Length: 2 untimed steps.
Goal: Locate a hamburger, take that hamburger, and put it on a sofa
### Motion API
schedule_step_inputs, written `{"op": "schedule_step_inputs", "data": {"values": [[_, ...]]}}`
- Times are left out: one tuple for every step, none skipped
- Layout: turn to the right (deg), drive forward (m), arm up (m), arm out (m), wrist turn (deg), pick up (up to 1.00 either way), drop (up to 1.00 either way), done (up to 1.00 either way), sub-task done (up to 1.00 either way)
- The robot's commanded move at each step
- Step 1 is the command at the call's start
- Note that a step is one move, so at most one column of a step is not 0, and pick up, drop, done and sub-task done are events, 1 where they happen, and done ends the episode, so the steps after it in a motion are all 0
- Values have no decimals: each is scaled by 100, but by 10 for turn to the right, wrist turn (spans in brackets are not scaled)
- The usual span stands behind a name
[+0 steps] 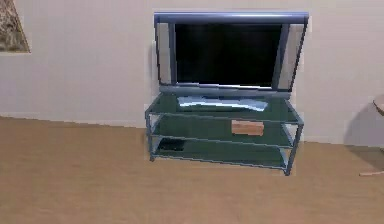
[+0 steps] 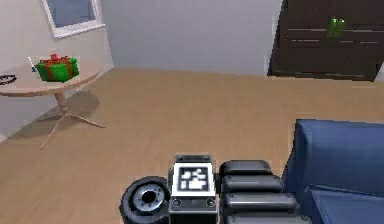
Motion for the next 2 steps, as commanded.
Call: {"op": "schedule_step_inputs", "data": {"values": [[-450, 0, 0, 0, 0, 0, 0, 0, 0], [-330, 0, 0, 0, 0, 0, 0, 0, 0]]}}
